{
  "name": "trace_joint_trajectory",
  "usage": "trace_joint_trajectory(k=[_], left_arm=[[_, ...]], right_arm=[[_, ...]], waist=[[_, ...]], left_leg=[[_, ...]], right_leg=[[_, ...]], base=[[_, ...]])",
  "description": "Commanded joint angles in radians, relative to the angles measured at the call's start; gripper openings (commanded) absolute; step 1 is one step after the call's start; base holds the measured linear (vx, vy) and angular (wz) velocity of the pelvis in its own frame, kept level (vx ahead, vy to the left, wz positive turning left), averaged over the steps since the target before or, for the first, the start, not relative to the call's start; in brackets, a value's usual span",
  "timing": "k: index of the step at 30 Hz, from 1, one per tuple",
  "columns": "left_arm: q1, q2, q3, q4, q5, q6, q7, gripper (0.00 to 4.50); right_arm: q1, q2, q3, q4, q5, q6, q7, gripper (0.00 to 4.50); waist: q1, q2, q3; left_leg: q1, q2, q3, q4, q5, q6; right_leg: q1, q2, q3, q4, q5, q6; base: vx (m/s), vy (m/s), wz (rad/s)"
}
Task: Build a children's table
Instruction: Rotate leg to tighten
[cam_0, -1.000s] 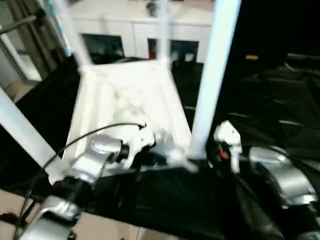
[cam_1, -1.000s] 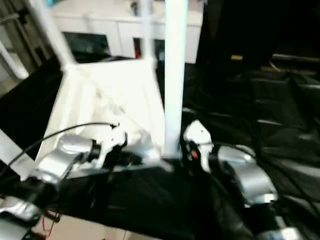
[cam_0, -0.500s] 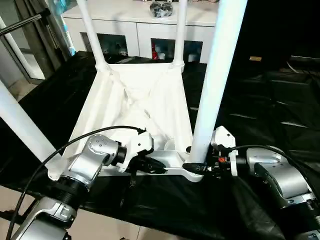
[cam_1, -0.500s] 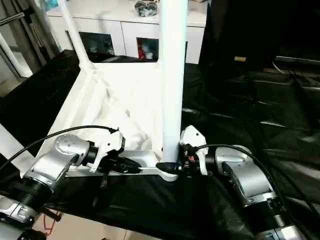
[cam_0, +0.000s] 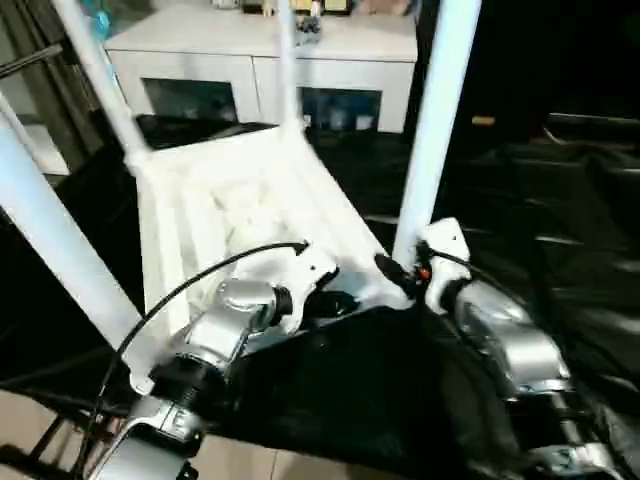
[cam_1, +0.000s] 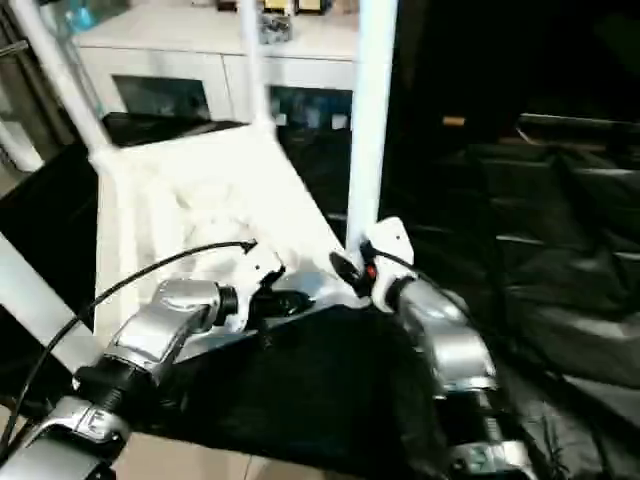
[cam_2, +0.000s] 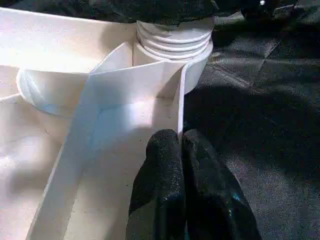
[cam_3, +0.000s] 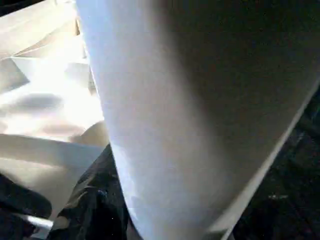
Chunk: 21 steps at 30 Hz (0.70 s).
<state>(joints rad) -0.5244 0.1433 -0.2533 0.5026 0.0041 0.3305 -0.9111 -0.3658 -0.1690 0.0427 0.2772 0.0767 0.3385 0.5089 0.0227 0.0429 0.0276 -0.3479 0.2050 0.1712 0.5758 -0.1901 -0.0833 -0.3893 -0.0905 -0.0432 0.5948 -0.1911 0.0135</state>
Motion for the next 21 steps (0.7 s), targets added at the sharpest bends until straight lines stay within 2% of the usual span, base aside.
trace_joint_trajectory(k=[1, 3, 6, 9, 10, 11, 13, 14, 16, 17, 18, 19, 21], left_arm=[[-0.024, -0.038, -0.026, -0.03, -0.004, -0.005, 0.013, 0.0], [-0.011, 0.0, -0.032, -0.043, -0.001, -0.025, -0.022, 0.0], [-0.003, 0.043, -0.036, -0.056, -0.007, -0.057, -0.075, 0.0], [0.002, 0.102, -0.049, -0.065, -0.016, -0.088, -0.163, 0.0], [0.004, 0.114, -0.053, -0.068, -0.018, -0.094, -0.187, 0.0], [0.005, 0.123, -0.056, -0.07, -0.021, -0.1, -0.205, 0.0], [0.007, 0.139, -0.06, -0.075, -0.026, -0.106, -0.24, 0.0], [0.01, 0.155, -0.064, -0.081, -0.032, -0.11, -0.269, 0.0], [0.006, 0.174, -0.072, -0.076, -0.026, -0.112, -0.288, 0.0], [0.004, 0.186, -0.076, -0.071, -0.025, -0.118, -0.304, 0.0], [0.004, 0.186, -0.076, -0.071, -0.025, -0.118, -0.304, 0.0], [0.003, 0.2, -0.079, -0.073, -0.031, -0.125, -0.326, 0.0], [0.005, 0.205, -0.079, -0.077, -0.036, -0.128, -0.339, 0.0]], right_arm=[[0.034, 0.075, 0.103, 0.046, 0.049, 0.072, 0.088, 2.82], [0.04, 0.047, 0.116, 0.017, 0.055, 0.065, 0.133, 2.86], [0.053, -0.005, 0.136, -0.032, 0.073, 0.03, 0.233, 3.05], [0.086, -0.121, 0.189, -0.117, 0.112, 0.022, 0.446, 3.05], [0.09, -0.143, 0.197, -0.13, 0.121, 0.03, 0.481, 3.05], [0.093, -0.159, 0.203, -0.139, 0.129, 0.037, 0.507, 3.05], [0.096, -0.187, 0.209, -0.153, 0.147, 0.058, 0.552, 3.05], [0.097, -0.211, 0.215, -0.165, 0.161, 0.079, 0.591, 3.05], [0.1, -0.241, 0.23, -0.171, 0.163, 0.085, 0.64, 3.05], [0.102, -0.255, 0.24, -0.172, 0.16, 0.086, 0.672, 3.05], [0.102, -0.255, 0.24, -0.172, 0.16, 0.086, 0.672, 3.05], [0.103, -0.272, 0.256, -0.173, 0.157, 0.087, 0.705, 2.81], [0.103, -0.282, 0.265, -0.175, 0.156, 0.089, 0.719, 2.68]], waist=[[0.001, -0.011, -0.036], [0.001, -0.005, -0.037], [-0.002, -0.005, -0.041], [0.002, -0.005, -0.045], [0.006, -0.006, -0.048], [0.01, -0.005, -0.049], [0.015, -0.005, -0.049], [0.018, -0.009, -0.05], [0.023, -0.005, -0.049], [0.024, -0.013, -0.047], [0.026, -0.01, -0.047], [0.027, -0.011, -0.044], [0.03, -0.011, -0.043]], left_leg=[[-0.006, 0.006, -0.003, -0.078, -0.322, 0.01], [-0.008, 0.007, -0.004, -0.079, -0.322, 0.01], [-0.01, 0.009, -0.003, -0.077, -0.302, 0.018], [-0.009, 0.012, 0.002, -0.071, -0.251, 0.044], [-0.01, 0.011, 0.003, -0.066, -0.219, 0.058], [-0.01, 0.011, 0.005, -0.064, -0.192, 0.07], [-0.008, 0.012, 0.006, -0.063, -0.176, 0.076], [-0.008, 0.013, 0.006, -0.062, -0.163, 0.08], [-0.009, 0.016, 0.007, -0.062, -0.16, 0.081], [-0.008, 0.016, 0.009, -0.063, -0.174, 0.078], [-0.008, 0.016, 0.008, -0.064, -0.18, 0.076], [-0.007, 0.017, 0.009, -0.066, -0.195, 0.07], [-0.005, 0.018, 0.009, -0.067, -0.209, 0.06]], right_leg=[[0.029, -0.032, 0.024, -0.098, -0.414, -0.133], [0.031, -0.032, 0.023, -0.094, -0.381, -0.144], [0.035, -0.031, 0.025, -0.087, -0.296, -0.17], [0.04, -0.031, 0.026, -0.077, -0.182, -0.212], [0.046, -0.03, 0.026, -0.072, -0.131, -0.225], [0.046, -0.03, 0.026, -0.066, -0.09, -0.242], [0.046, -0.032, 0.025, -0.065, -0.069, -0.26], [0.049, -0.031, 0.025, -0.061, -0.057, -0.266], [0.048, -0.032, 0.024, -0.059, -0.059, -0.271], [0.046, -0.032, 0.024, -0.063, -0.086, -0.269], [0.046, -0.033, 0.023, -0.062, -0.102, -0.268], [0.045, -0.035, 0.024, -0.066, -0.141, -0.26], [0.042, -0.036, 0.027, -0.07, -0.183, -0.25]], base=[[0.0, 0.0, 0.0], [0.0, 0.0, 0.0], [0.0, 0.0, 0.0], [0.0, 0.0, 0.0], [0.0, 0.0, 0.0], [0.0, 0.0, 0.0], [0.0, 0.0, 0.0], [0.0, 0.0, 0.0], [0.0, 0.0, 0.0], [0.0, 0.0, 0.0], [0.0, 0.0, 0.0], [0.0, 0.0, 0.0], [0.0, 0.0, 0.0]])
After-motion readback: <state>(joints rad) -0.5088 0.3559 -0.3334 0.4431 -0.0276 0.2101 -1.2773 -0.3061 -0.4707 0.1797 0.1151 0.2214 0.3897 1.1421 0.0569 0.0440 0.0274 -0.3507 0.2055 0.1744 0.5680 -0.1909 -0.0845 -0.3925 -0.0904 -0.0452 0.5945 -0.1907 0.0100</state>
